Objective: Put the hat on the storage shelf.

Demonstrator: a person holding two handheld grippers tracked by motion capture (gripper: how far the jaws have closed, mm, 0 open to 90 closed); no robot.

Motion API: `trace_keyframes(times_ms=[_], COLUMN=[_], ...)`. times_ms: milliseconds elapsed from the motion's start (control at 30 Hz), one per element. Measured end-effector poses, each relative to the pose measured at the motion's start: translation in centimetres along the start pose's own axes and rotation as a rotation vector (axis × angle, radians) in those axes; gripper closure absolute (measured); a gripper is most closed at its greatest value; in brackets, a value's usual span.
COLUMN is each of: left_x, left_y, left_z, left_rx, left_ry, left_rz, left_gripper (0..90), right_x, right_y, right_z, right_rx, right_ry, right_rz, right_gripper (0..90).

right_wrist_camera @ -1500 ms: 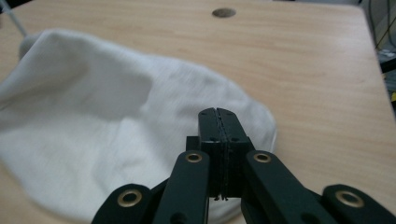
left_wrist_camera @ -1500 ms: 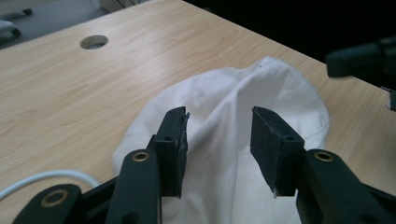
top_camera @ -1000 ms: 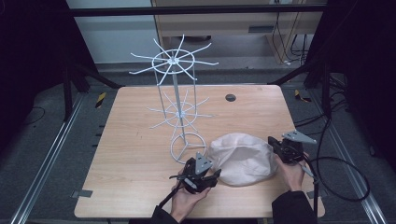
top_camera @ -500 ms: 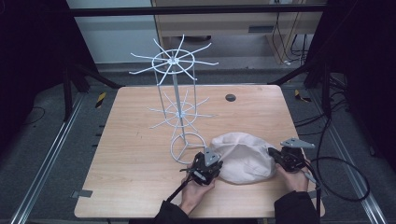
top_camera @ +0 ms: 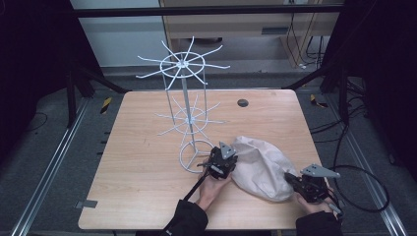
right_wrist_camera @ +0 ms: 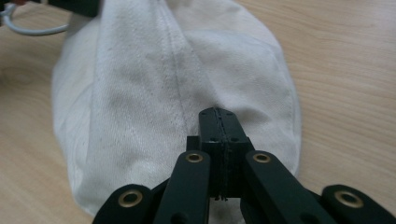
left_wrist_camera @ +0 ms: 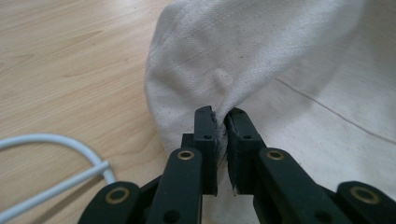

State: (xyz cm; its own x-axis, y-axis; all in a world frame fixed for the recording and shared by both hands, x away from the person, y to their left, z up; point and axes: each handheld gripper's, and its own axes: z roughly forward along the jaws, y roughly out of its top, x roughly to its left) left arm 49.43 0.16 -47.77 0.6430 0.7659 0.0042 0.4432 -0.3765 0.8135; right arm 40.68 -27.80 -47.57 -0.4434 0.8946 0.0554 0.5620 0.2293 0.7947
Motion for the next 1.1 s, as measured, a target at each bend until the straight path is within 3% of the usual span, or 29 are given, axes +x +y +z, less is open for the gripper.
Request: trace_keyframes(times_ms=[267, 367, 500, 533, 567, 600, 700, 967, 1067, 1100], left_x=[0.5, 0.7, 1.2, 1.3, 1.5, 1.5, 2.0, 3.5, 4.4, 5.3], left_y=[0.6, 0.7, 0.6, 0.5, 0.3, 0.3, -0.2, -3.2, -4.4, -5.2], left_z=[1.2, 0.4, -2.1, -2.7, -4.4, -4.4, -6.8, -12.4, -14.2, -15.2], left_rx=[-0.014, -0.010, -0.014, -0.019, -0.013, -0.013, -0.013, -0.012, -0.020, -0.026], left_ry=[-0.020, -0.020, -0.080, -0.085, -0.083, -0.083, -0.097, -0.087, -0.074, -0.055], left_rz=[-0.049, -0.032, 0.001, 0.005, 0.049, 0.049, 0.065, 0.118, 0.106, 0.096], left_gripper=[79.9, 70.1, 62.4, 60.9, 57.5, 56.2, 53.2, 43.4, 41.4, 40.0], right_x=[1.5, 1.6, 1.3, 1.2, 1.1, 1.1, 1.1, 1.8, 2.3, 2.6], right_y=[-0.5, -0.5, -0.2, 0.0, 0.4, 0.4, 1.0, 3.3, 4.0, 4.4], right_z=[-0.6, -0.7, -1.4, -1.7, -2.1, -2.1, -2.5, -2.8, -2.8, -2.6], right_rx=[0.011, 0.003, -0.047, -0.070, -0.095, -0.095, -0.113, -0.119, -0.113, -0.104], right_ry=[0.041, 0.040, 0.011, 0.004, -0.018, -0.018, -0.023, -0.011, -0.001, 0.002], right_rz=[-0.024, -0.014, 0.002, 0.009, 0.014, 0.014, 0.033, 0.025, 0.011, 0.001], right_gripper=[90.0, 90.0, 86.9, 85.6, 83.7, 83.7, 80.0, 71.1, 68.0, 65.6])
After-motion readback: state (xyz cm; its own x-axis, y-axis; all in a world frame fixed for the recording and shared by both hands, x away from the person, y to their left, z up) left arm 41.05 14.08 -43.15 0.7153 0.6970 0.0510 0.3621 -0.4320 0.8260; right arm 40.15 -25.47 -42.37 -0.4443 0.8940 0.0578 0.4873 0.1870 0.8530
